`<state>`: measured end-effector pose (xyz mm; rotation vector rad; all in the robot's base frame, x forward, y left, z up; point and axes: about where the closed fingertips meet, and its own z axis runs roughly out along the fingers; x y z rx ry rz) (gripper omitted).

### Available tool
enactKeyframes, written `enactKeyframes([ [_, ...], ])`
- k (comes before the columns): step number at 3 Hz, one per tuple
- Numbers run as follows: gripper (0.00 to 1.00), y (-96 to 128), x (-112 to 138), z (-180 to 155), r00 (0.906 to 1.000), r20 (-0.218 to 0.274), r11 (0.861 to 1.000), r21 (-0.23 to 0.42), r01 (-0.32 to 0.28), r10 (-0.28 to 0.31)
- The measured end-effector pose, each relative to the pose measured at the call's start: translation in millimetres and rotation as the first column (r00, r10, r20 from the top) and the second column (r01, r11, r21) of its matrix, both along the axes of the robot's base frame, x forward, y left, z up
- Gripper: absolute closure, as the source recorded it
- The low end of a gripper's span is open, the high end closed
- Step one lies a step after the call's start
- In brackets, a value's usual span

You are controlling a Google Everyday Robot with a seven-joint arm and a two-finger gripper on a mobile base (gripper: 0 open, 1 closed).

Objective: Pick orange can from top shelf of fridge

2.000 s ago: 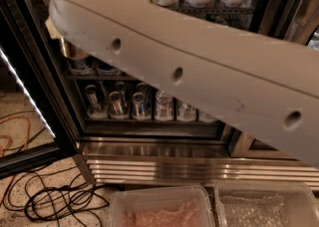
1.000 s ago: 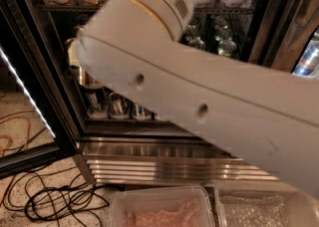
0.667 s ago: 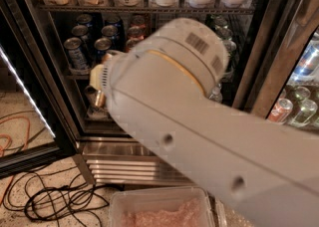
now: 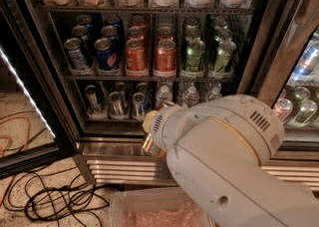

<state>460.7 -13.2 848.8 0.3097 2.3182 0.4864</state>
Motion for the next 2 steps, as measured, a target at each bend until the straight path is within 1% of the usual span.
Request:
enactKeyframes([
  [1, 1.0, -0.9, -1.7, -2.9, 1.0, -0.005, 1.0, -0.003, 0.001, -0.001],
  [2, 1.0, -13.6, -7.5, -17.6, 0.9987, -0.033, 0.999, -0.024, 0.037, -0.038],
])
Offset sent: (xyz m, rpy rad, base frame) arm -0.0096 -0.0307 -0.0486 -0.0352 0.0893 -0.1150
